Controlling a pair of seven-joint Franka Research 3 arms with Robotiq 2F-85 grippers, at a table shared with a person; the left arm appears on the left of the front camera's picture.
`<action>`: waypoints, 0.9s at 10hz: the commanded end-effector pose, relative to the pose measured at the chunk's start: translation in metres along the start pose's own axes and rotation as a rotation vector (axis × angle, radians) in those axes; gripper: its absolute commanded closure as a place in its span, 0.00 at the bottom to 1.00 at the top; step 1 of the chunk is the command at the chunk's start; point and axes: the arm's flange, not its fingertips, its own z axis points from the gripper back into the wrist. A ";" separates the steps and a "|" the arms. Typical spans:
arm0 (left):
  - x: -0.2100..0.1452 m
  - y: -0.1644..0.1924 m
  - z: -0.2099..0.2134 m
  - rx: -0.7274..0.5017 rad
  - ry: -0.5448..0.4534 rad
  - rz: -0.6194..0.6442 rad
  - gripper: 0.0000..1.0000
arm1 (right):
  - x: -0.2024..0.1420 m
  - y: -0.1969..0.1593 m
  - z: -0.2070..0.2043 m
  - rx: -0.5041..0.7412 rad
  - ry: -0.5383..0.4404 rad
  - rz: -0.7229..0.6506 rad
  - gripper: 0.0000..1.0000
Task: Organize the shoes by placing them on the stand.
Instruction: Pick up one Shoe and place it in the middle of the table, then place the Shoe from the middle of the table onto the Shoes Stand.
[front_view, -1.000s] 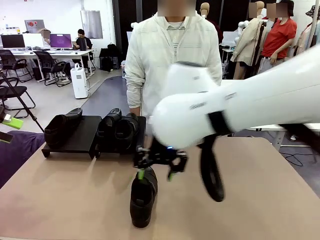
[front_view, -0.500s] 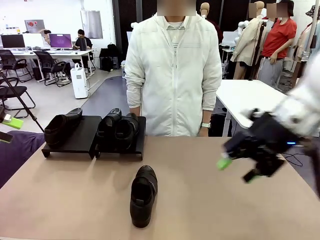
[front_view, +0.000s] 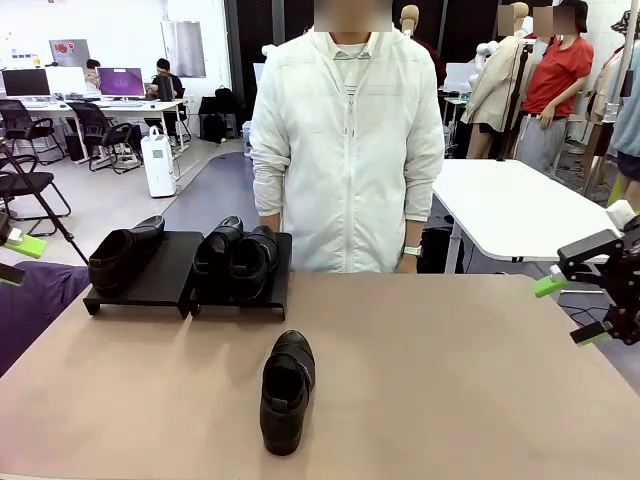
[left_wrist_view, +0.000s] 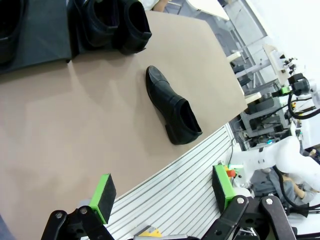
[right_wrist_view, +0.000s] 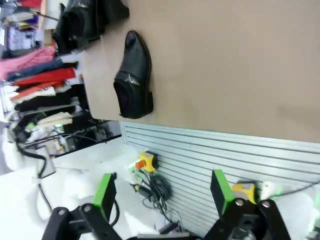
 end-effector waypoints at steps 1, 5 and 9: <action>-0.001 0.000 -0.002 -0.008 -0.019 0.000 0.00 | -0.009 0.014 0.000 -0.002 0.012 0.039 0.00; -0.001 0.000 -0.002 -0.008 -0.019 0.000 0.00 | -0.009 0.014 0.000 -0.002 0.012 0.039 0.00; -0.001 0.000 -0.002 -0.008 -0.019 0.000 0.00 | -0.009 0.014 0.000 -0.002 0.012 0.039 0.00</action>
